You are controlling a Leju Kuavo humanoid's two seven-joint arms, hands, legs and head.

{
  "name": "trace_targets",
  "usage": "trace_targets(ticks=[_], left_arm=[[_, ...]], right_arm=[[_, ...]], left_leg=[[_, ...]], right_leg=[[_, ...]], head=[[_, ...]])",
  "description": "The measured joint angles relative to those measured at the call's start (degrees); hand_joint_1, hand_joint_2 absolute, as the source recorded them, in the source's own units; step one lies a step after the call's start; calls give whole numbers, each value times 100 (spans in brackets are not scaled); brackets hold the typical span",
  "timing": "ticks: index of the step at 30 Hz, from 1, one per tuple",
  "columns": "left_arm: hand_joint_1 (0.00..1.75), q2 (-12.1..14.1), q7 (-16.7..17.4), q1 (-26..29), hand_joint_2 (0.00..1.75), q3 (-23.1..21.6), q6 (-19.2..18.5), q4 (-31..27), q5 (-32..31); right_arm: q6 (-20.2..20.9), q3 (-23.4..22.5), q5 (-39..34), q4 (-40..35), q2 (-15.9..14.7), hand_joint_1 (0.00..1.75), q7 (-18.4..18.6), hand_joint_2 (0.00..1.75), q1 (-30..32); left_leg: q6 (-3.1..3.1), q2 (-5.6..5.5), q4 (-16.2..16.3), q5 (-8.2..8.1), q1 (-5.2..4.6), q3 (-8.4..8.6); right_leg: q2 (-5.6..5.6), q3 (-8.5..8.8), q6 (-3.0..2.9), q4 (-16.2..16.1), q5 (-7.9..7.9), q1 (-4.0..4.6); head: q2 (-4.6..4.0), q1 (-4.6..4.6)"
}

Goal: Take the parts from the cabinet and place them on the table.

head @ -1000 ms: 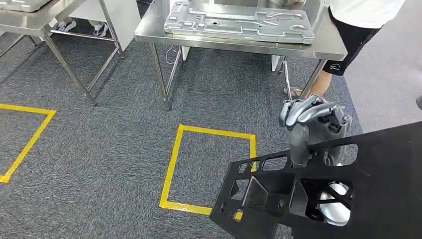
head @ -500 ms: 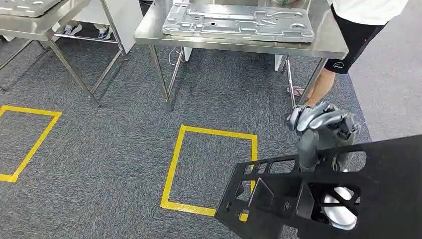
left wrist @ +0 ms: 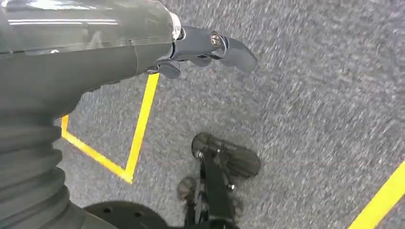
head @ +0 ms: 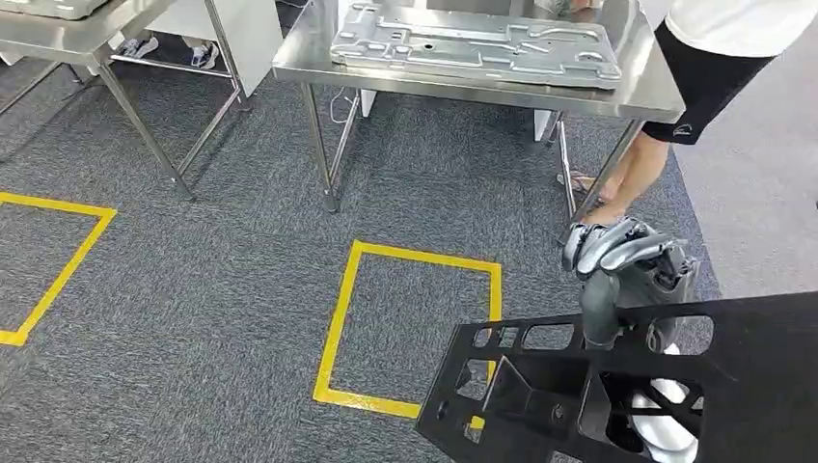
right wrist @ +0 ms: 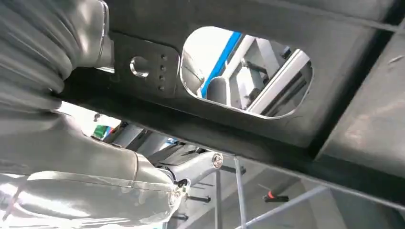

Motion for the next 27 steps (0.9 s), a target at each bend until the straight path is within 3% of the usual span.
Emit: trace_targets(ticks=[1, 2, 4, 5, 6, 9, 11, 12, 14, 15, 16, 17, 18, 20, 21, 22, 25, 27], left_arm=[[0, 0, 4, 6, 175, 0, 7, 0, -4], [0, 0, 4, 11, 175, 0, 13, 0, -7], [0, 0, -2, 28, 175, 0, 18, 0, -13], [0, -7, -6, 31, 175, 0, 20, 0, -13], [0, -22, -9, 30, 175, 0, 24, 2, -13], [0, -20, -15, 52, 175, 2, 79, 2, -7], [0, -15, -20, 51, 175, 4, 131, 2, -7], [0, -20, -20, 48, 175, 4, 138, 2, -9], [0, -24, -4, 49, 175, 4, 153, 2, -37], [0, -24, -2, 59, 175, 7, 162, 2, -46], [0, -22, 0, 67, 175, 7, 177, 2, -46], [0, -22, 0, 70, 175, 7, 186, 2, -46], [0, -15, -2, 67, 175, 9, 188, 2, -46], [0, -2, -13, 64, 175, 11, 188, 2, -48], [0, -4, -15, 56, 175, 11, 186, 2, -52], [0, -4, -22, 53, 175, 11, 186, 2, -57], [0, -2, -22, 85, 175, 13, 190, 2, -59], [0, -4, -22, 74, 175, 13, 203, 2, -59]], right_arm=[[0, 0, -68, 0, -29, 175, -35, 175, 36], [-2, -13, -145, 0, -79, 175, -68, 175, 61], [-2, -61, -343, -9, -212, 175, -120, 175, 68], [0, -85, -409, -28, -265, 175, -125, 175, 68], [4, -107, -472, -44, -312, 175, -129, 175, 68], [24, -153, -590, -68, -422, 175, -129, 175, 100], [28, -168, -632, -81, -453, 175, -131, 175, 88], [26, -168, -654, -81, -455, 175, -131, 175, 69], [13, -166, -680, -81, -461, 175, -127, 175, 46], [-2, -164, -702, -81, -461, 175, -114, 175, 17], [-13, -164, -735, -81, -474, 175, -99, 175, -22], [-22, -160, -787, -81, -485, 175, -70, 175, -70], [-44, -155, -839, -79, -503, 175, -42, 175, -121], [-74, -157, -949, -79, -564, 175, -20, 175, -213], [-74, -164, -986, -79, -597, 175, -22, 175, -234], [-77, -168, -1021, -76, -632, 175, -24, 175, -251], [-98, -157, -1058, -77, -695, 175, -62, 175, -286], [-142, -142, -1067, -76, -722, 175, -64, 175, -322]], left_leg=[[0, -4, 1, 0, -6, 2], [0, -12, 1, -1, -11, 10], [-4, -26, 2, -5, -26, 37], [-11, -30, 2, -9, -31, 44], [-38, -32, 23, -23, -75, 26], [-119, -23, -2, -13, -44, 26], [-180, -21, 65, -90, -46, 21], [-211, -12, 315, -276, -42, -91], [-270, -11, 1235, -739, -3, -521], [-296, -11, 1662, -884, 6, -726], [-312, -10, 1849, -882, 17, -820], [-323, -9, 1751, -749, 30, -779], [-324, -7, 1412, -525, 39, -623], [-309, 11, 298, -3, 54, -70], [-279, 17, 87, -110, 31, 30], [-215, 3, 82, -75, 25, 12], [-116, -8, 70, -50, -7, -10], [-39, -3, 19, -7, 29, 7]], right_leg=[[0, -54, -2, 94, 41, 0], [0, 41, -15, -96, 201, 1], [2, 557, -83, -1137, 730, 11], [10, 808, -143, -1638, 919, 30], [5, 876, -170, -1812, 852, 71], [12, 848, -213, -1807, 878, 88], [-16, 900, -290, -1922, 939, 20], [-19, 905, -326, -1929, 942, 17], [-27, 892, -335, -1922, 939, 24], [-31, 886, -336, -1915, 939, 26], [-31, 883, -336, -1906, 938, 26], [-30, 885, -335, -1899, 933, 22], [-29, 888, -326, -1883, 925, 18], [-26, 895, -271, -1828, 886, 9], [-25, 872, -231, -1796, 862, 48], [-26, 852, -207, -1783, 864, 53], [-34, 853, -109, -1804, 888, 32], [-18, 770, -47, -1582, 697, 5]], head=[[0, -7], [0, 0], [0, 0], [0, 0], [0, -9], [0, -7], [0, -7], [0, -35], [0, -37], [0, -35], [0, -42], [0, -37], [0, -42], [0, -42], [0, -42], [0, -37], [0, -37], [0, -22]])
